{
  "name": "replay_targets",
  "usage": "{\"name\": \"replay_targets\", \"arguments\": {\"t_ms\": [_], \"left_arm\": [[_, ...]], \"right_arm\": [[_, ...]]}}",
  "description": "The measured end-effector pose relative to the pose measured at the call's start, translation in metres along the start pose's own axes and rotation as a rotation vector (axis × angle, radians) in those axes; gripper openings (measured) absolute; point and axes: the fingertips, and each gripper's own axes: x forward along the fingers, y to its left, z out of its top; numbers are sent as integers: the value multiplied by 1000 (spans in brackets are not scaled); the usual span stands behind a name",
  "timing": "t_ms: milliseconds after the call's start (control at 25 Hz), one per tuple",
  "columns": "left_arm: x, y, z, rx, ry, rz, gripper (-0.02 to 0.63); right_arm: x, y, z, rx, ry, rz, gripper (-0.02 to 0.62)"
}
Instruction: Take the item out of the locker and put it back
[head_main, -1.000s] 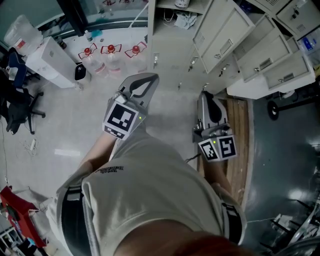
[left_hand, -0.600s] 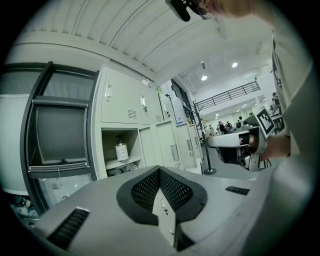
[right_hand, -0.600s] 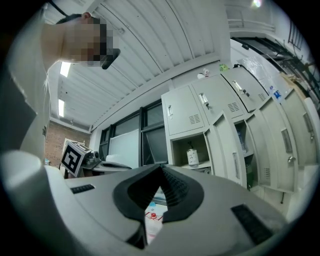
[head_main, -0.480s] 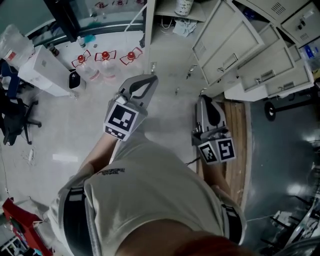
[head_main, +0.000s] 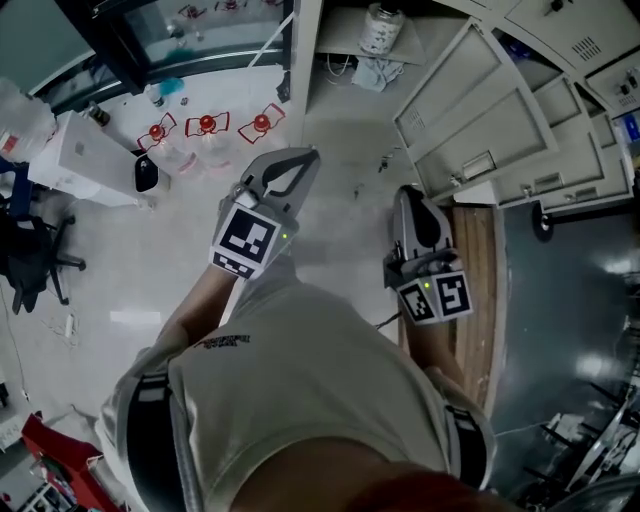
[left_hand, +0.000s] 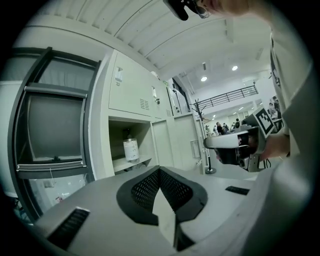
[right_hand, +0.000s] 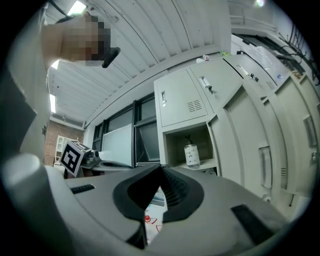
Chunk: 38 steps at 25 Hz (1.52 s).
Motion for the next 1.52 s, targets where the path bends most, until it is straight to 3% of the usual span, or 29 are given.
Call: {"name": "replay_targets", "arguments": {"t_ms": [240, 600, 840, 1160, 1520], "left_arm": [[27, 43, 0, -14, 1, -33, 14], [67, 96, -1, 28, -16, -76, 14], [88, 123, 1, 3, -55, -119, 14], [102, 134, 7, -3, -86, -133, 13], [111, 127, 17, -22, -94, -94, 13]], "right_arm": [[52, -11, 1, 6, 20, -25, 3], [123, -32, 4, -5, 4, -66, 3], [162, -45, 8, -36, -11, -103, 3], [182, -52, 12, -47, -28, -118, 3], [189, -62, 15, -9, -18, -41, 3]]}}
